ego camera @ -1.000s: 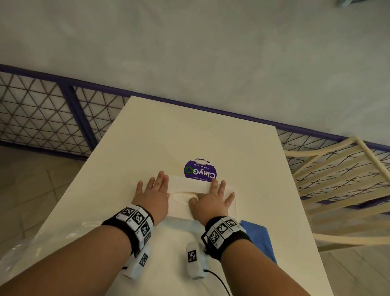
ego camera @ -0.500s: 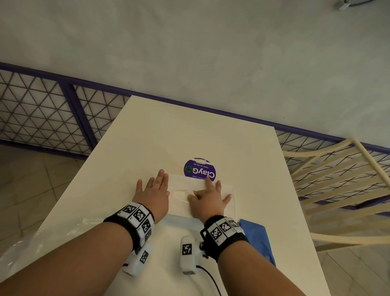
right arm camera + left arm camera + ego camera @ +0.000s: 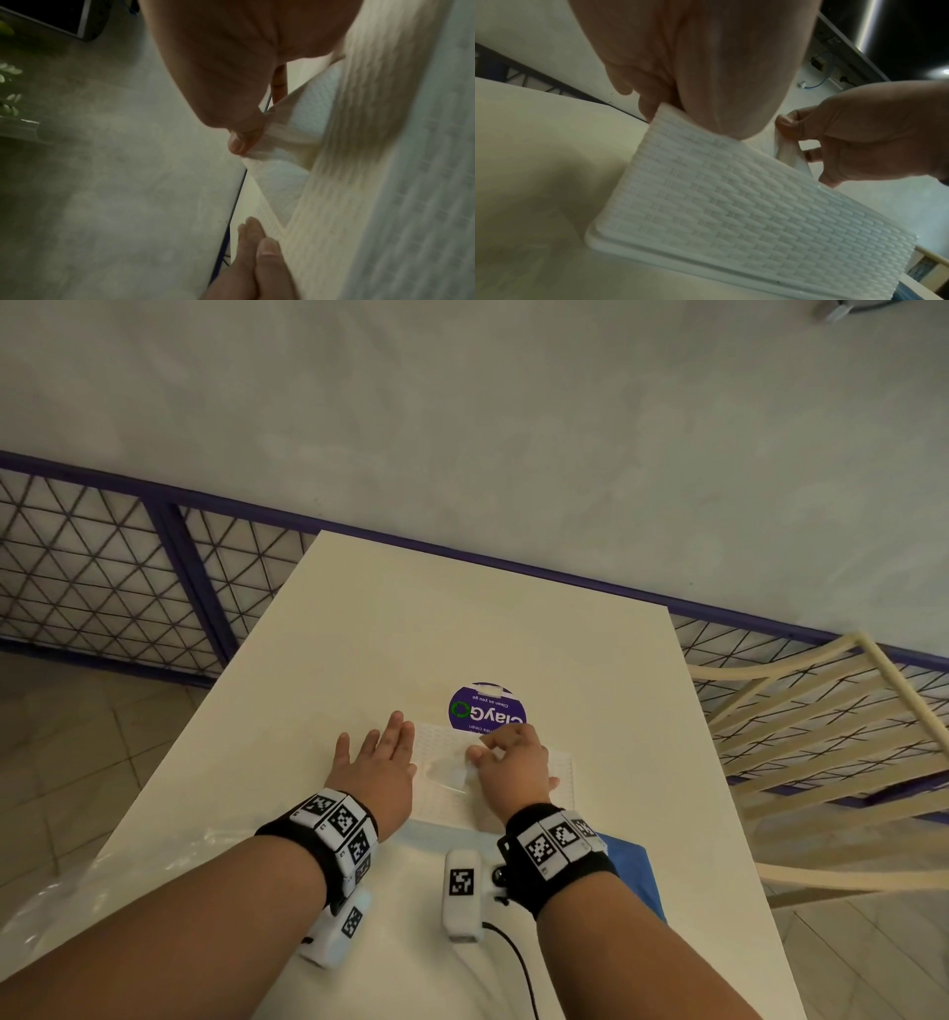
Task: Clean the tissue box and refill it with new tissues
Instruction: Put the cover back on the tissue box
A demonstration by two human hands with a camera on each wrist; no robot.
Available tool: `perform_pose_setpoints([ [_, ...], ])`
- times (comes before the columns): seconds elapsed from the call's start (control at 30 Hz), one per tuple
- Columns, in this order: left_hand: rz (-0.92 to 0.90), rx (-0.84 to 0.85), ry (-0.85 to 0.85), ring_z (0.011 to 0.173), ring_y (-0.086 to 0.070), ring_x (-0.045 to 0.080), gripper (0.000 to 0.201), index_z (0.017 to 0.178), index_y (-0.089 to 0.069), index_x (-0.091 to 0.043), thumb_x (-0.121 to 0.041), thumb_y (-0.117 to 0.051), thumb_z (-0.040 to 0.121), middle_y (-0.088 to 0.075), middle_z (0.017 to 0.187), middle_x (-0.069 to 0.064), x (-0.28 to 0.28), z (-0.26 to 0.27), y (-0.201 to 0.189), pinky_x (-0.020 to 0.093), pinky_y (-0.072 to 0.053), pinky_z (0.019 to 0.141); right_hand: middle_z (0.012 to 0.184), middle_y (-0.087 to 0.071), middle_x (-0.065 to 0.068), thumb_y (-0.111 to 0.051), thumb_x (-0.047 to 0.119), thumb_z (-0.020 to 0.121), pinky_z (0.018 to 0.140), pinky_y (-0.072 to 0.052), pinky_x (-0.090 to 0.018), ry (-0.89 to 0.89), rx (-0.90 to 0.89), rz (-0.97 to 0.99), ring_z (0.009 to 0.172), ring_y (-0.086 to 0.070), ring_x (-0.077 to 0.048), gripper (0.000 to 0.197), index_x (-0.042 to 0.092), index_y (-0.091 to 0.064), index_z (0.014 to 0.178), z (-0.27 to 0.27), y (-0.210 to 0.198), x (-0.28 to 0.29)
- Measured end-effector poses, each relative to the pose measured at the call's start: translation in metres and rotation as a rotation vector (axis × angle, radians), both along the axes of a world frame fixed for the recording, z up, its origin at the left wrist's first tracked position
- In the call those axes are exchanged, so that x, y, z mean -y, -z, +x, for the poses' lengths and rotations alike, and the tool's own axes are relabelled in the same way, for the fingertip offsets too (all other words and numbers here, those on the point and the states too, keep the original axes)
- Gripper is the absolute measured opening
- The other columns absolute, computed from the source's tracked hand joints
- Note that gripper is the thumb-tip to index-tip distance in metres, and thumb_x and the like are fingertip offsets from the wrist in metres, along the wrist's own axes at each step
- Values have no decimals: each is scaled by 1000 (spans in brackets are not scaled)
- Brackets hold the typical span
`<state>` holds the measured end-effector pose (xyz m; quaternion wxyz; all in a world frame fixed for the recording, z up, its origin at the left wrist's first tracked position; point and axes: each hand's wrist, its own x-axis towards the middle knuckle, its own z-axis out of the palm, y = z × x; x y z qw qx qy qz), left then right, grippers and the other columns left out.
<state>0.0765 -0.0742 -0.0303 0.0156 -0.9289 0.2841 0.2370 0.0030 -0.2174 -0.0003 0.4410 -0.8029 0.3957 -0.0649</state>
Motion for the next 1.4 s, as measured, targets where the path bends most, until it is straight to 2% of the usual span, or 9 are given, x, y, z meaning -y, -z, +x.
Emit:
perform_pose_setpoints([
  [0.13, -8, 2, -8, 147, 2, 20, 57, 147, 19, -18, -27, -12, 100, 27, 155, -3, 1, 0, 1, 51, 4, 116, 98, -44, 22, -69, 25, 82, 107, -31, -47, -135, 13, -43, 108, -44, -13, 12, 28, -57, 83, -9, -1, 8],
  [0.23, -20, -4, -2, 147, 5, 23, 56, 148, 17, -21, -30, -12, 100, 27, 155, -4, -3, 1, -2, 53, 3, 116, 130, -44, 2, -70, 21, 80, 108, -35, -35, -262, -3, -93, 121, -46, -19, 32, 25, -60, 111, -21, -8, 21],
  [0.37, -185, 28, 1, 147, -2, 22, 63, 150, 9, -24, -44, -21, 99, 31, 154, 0, -17, -5, -18, 45, -9, 118, 145, -33, 2, -73, 23, 79, 107, -30, -26, -313, -209, -227, 131, -37, -22, 52, 26, -53, 126, -61, -21, 47],
  [0.57, -188, 57, 36, 131, -41, 20, 60, 146, -28, -19, -43, -46, 94, -10, 159, -1, -38, -33, -30, 32, -31, 109, 143, -40, 9, -69, 33, 83, 104, -29, -20, -350, -279, -304, 129, -37, -15, 48, 23, -56, 128, -105, -8, 42],
  [0.7, -217, 82, 21, 125, -49, 23, 46, 139, -40, -18, -12, -42, 93, -25, 156, 0, -35, -30, -24, 32, -38, 106, 140, -45, 3, -56, 27, 92, 105, -26, -17, -384, -301, -374, 127, -36, -17, 37, 19, -56, 128, -101, 6, 36],
  [0.9, -149, 112, 25, 130, -44, 24, 47, 138, -40, -11, -6, -35, 91, -24, 156, 5, -9, 5, -33, 36, -37, 106, 133, -50, 0, -61, 21, 89, 105, -31, -23, -325, -266, -369, 125, -39, -20, 32, 14, -62, 121, -60, 1, 53],
  [1.07, -109, 120, 19, 105, -55, 28, 37, 120, -51, -10, -2, -36, 87, -50, 126, 6, 7, 23, -34, 35, -42, 90, 128, -52, -5, -63, 17, 88, 106, -39, -31, -276, -298, -339, 122, -45, -24, 33, 11, -61, 120, -34, -6, 61],
  [1.2, -72, 126, 39, 100, -56, 27, 33, 113, -50, -11, -2, -40, 83, -50, 120, 6, 7, 23, -28, 35, -40, 80, 128, -51, -2, -63, 18, 88, 105, -38, -29, -277, -312, -348, 123, -42, -23, 32, 13, -62, 119, -33, -2, 61],
  [1.4, -184, -57, 18, 137, -32, 21, 69, 149, -21, -24, -15, -53, 89, -17, 157, -1, -27, 36, -49, 31, -30, 110, 131, -52, 5, -66, 26, 82, 94, -42, -24, -208, -200, -322, 112, -49, -9, 39, 29, -60, 120, -45, -10, 51],
])
